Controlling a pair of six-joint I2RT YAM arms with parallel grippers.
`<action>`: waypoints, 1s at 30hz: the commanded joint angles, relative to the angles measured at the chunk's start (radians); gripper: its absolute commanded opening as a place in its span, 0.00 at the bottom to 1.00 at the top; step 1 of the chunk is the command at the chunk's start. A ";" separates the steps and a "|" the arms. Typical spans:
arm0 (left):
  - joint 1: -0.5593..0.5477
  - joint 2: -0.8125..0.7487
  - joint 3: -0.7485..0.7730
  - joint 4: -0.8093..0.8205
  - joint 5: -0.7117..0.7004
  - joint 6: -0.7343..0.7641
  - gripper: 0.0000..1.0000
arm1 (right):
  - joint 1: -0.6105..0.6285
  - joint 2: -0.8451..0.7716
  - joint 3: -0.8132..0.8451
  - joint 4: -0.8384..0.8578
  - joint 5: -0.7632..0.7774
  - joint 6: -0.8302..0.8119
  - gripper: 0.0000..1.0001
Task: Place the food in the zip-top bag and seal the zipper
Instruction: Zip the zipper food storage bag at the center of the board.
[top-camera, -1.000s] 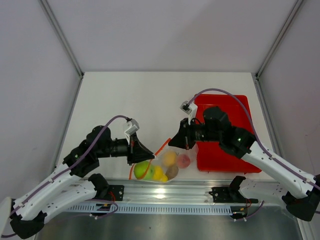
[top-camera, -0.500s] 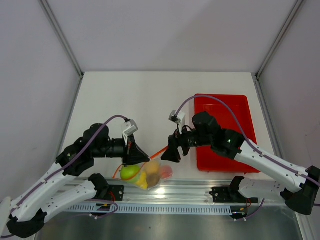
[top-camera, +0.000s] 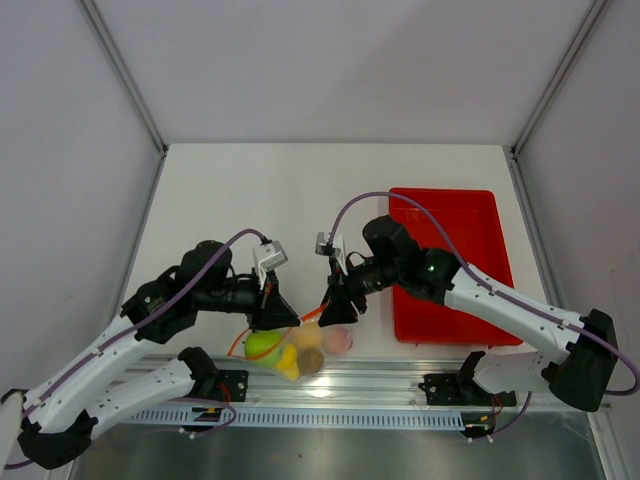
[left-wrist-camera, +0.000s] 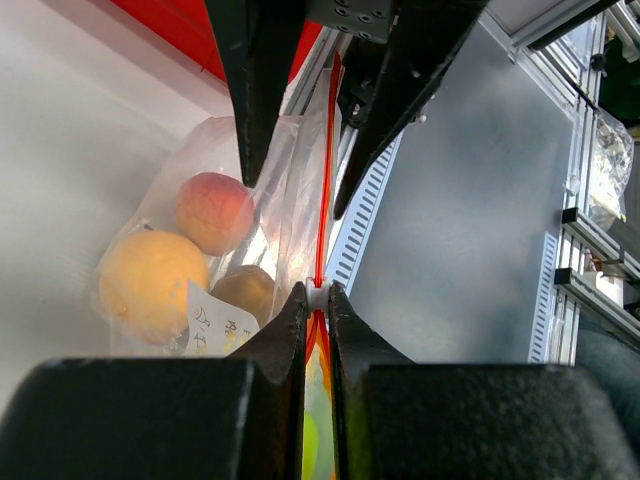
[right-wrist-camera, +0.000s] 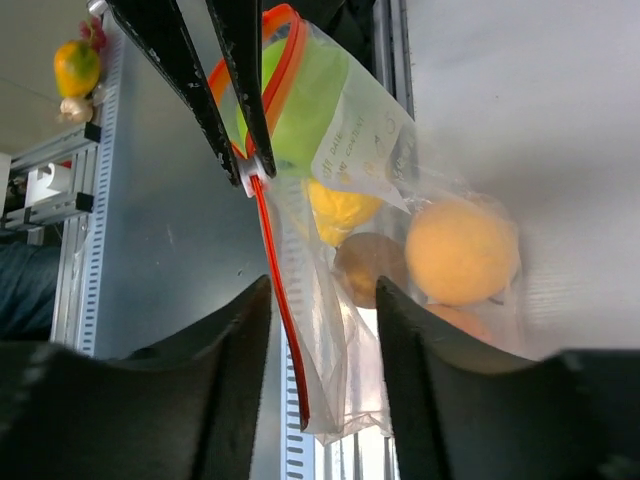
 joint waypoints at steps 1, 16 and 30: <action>-0.008 0.002 0.033 -0.002 0.014 0.022 0.01 | 0.004 0.017 0.043 0.049 -0.063 -0.042 0.46; -0.008 -0.065 0.047 -0.046 -0.263 -0.039 0.53 | -0.076 -0.131 -0.219 0.328 0.124 0.206 0.00; -0.008 -0.134 -0.008 0.087 -0.233 -0.008 0.63 | -0.134 -0.262 -0.453 0.580 0.133 0.392 0.00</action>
